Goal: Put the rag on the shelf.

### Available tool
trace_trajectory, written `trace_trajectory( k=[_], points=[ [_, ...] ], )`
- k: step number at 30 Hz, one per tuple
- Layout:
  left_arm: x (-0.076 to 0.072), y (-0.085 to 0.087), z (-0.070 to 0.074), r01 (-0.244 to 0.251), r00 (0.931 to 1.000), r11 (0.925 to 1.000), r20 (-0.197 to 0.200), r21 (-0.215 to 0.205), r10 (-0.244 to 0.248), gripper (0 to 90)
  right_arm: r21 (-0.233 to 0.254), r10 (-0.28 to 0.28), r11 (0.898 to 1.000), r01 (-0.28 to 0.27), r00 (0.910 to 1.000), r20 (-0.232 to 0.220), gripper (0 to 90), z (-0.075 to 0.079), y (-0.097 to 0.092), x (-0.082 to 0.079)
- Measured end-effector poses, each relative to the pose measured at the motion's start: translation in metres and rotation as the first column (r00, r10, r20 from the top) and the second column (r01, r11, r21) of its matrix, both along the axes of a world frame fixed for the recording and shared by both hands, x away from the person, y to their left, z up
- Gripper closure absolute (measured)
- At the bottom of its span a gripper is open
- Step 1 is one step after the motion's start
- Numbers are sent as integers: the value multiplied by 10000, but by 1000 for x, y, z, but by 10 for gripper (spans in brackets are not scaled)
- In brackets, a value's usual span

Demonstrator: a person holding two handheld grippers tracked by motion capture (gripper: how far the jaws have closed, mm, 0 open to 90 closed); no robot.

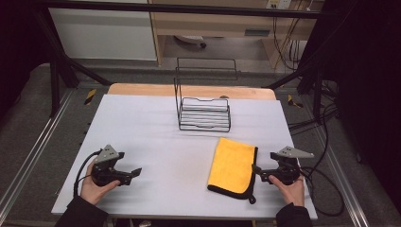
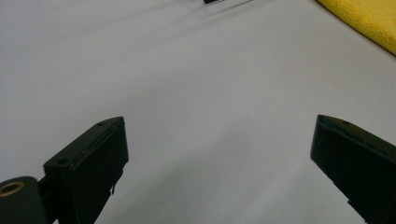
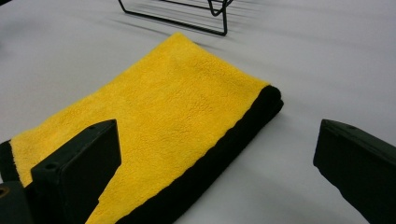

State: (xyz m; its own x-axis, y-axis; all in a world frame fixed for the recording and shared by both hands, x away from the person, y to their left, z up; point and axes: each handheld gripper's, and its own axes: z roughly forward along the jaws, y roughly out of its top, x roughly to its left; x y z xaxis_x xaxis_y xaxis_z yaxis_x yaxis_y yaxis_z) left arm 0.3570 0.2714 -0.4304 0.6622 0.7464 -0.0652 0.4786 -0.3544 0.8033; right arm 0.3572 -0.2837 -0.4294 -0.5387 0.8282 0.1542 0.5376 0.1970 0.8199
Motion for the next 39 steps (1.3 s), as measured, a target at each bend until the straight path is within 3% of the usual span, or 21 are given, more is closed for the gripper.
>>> trace_trajectory(
  k=[11,20,27,28,29,34,39],
  points=[
    [-4,-47,4,413,9990,9991,-192,70,-412,101,57,-75,10000,75,9999,-121,20,-1,6,-1],
    [-4,-97,10,966,9945,9953,-417,102,-961,161,-191,-205,9996,201,9996,-209,44,-5,15,0],
    [-4,-143,11,1536,9869,9878,-532,253,-1521,233,-333,-416,9986,407,9988,-261,97,-8,19,1],
    [-6,-156,11,1687,9843,9853,-579,284,-1669,258,-312,-472,9984,464,9986,-249,107,-9,20,2],
    [-6,-156,11,1687,9843,9853,-579,284,-1669,278,-352,-486,9982,476,9984,-277,112,-10,21,2],
    [-7,-194,8,2036,9759,9777,-905,522,-1984,346,-537,-601,9969,580,9975,-380,128,-13,24,3],
    [-5,-212,2,2055,9710,9779,-1323,373,-1990,420,-514,-758,9960,733,9960,-469,152,-15,26,2]
  ],
)
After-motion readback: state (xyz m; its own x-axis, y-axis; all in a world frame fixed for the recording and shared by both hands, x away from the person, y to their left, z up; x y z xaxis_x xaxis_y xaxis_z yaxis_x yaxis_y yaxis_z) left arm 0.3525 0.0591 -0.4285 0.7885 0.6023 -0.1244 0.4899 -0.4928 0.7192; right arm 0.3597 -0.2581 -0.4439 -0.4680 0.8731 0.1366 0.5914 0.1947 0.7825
